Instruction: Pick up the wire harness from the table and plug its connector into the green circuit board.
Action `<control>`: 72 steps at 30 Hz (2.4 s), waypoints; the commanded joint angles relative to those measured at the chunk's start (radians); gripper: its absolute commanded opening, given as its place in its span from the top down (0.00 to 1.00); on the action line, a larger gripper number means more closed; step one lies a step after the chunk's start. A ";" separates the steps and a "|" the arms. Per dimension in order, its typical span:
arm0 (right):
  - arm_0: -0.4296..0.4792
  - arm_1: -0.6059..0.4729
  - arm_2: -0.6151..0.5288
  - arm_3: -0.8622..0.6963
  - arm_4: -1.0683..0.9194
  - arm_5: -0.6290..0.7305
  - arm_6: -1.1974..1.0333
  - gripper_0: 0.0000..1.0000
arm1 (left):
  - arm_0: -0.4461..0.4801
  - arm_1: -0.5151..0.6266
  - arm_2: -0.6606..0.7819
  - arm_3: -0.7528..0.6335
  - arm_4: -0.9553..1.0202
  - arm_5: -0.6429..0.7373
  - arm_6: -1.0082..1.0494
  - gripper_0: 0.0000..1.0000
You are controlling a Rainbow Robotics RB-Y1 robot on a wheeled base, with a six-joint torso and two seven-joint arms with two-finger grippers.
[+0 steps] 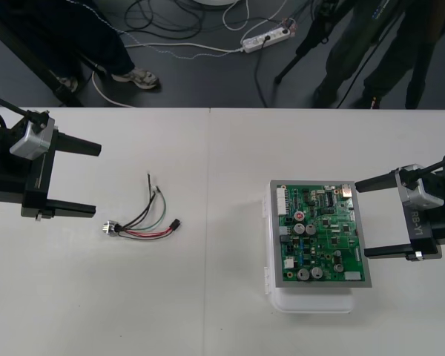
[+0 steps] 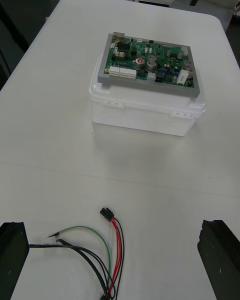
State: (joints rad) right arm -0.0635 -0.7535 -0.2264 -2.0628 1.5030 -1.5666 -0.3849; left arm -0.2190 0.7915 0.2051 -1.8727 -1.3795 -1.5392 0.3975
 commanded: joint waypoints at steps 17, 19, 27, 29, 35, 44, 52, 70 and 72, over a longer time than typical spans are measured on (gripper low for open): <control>0.004 0.109 -0.024 -0.023 -0.130 -0.004 0.014 0.00 | -0.031 0.037 -0.009 -0.026 -0.004 -0.032 -0.045 0.00; 0.001 0.128 -0.028 -0.023 -0.141 -0.004 0.006 0.00 | -0.031 0.037 -0.009 -0.026 -0.004 -0.032 -0.045 0.00; -0.006 0.207 -0.034 -0.025 -0.158 -0.004 -0.068 0.00 | -0.031 0.037 -0.009 -0.026 -0.004 -0.032 -0.045 0.00; -0.007 0.221 -0.034 -0.031 -0.164 -0.004 -0.080 0.00 | -0.031 0.037 -0.009 -0.026 -0.004 -0.032 -0.045 0.00; -0.018 0.275 -0.036 -0.033 -0.165 -0.004 -0.081 0.00 | -0.031 0.037 -0.009 -0.026 -0.004 -0.032 -0.045 0.00; -0.027 0.302 -0.027 -0.033 -0.182 -0.004 -0.106 0.00 | -0.031 0.037 -0.009 -0.026 -0.004 -0.032 -0.045 0.00; -0.058 0.302 -0.025 -0.033 -0.119 -0.004 -0.109 0.00 | -0.031 0.037 -0.009 -0.026 -0.004 -0.032 -0.045 0.00; -0.078 0.395 -0.021 -0.031 -0.078 0.002 -0.038 0.00 | -0.031 0.037 -0.009 -0.026 -0.004 -0.032 -0.045 0.00; -0.081 0.401 -0.021 -0.031 -0.078 0.002 0.001 0.00 | -0.031 0.037 -0.009 -0.026 -0.004 -0.032 -0.045 0.00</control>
State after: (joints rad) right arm -0.1146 -0.3765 -0.2324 -2.0635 1.4208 -1.5663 -0.4392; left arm -0.2190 0.7916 0.2051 -1.8729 -1.3795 -1.5392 0.3975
